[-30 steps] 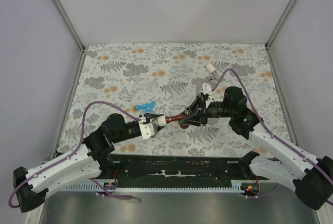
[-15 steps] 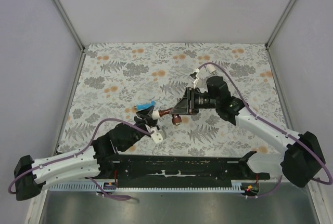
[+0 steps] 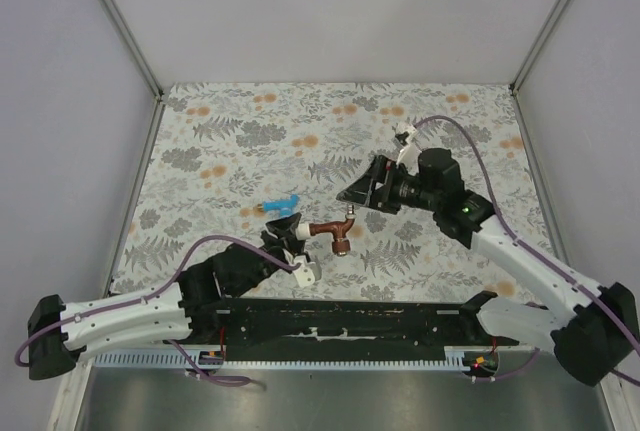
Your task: Install the water faucets
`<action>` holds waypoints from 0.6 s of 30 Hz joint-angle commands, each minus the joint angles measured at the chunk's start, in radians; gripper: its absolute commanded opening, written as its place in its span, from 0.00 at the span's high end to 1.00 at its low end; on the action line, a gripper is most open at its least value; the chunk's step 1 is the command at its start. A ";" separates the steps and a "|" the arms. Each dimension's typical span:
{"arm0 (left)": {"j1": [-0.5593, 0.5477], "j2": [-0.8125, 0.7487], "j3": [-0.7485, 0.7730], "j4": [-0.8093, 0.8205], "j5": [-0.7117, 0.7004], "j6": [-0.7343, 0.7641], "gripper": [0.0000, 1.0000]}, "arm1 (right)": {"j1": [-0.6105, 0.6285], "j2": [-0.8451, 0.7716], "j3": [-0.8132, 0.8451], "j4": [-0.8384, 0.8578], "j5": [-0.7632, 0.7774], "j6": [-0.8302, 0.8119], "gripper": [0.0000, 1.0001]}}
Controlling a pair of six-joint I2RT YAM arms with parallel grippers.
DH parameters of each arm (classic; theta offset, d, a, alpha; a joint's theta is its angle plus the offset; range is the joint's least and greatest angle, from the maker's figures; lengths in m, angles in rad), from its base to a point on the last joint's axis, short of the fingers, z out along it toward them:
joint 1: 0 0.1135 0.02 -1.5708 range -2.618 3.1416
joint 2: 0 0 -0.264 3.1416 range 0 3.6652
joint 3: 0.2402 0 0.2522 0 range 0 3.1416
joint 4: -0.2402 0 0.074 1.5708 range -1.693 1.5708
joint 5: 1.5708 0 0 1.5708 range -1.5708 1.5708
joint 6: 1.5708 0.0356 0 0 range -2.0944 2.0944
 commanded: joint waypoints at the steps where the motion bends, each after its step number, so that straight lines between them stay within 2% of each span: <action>1: 0.038 -0.005 0.110 -0.041 0.129 -0.146 0.98 | -0.003 -0.183 0.047 -0.090 0.180 -0.368 0.02; 5: 0.127 0.015 0.176 -0.123 0.317 -0.283 0.98 | -0.003 -0.327 0.003 -0.125 0.174 -0.714 0.02; 10: 0.244 0.090 0.283 -0.242 0.604 -0.401 0.98 | -0.001 -0.502 -0.086 -0.121 0.042 -1.046 0.02; 15: 0.301 0.162 0.355 -0.311 0.807 -0.470 0.98 | 0.000 -0.602 -0.108 -0.185 -0.033 -1.276 0.02; 18: 0.318 0.198 0.386 -0.338 0.907 -0.492 0.98 | 0.002 -0.615 -0.089 -0.240 -0.081 -1.339 0.02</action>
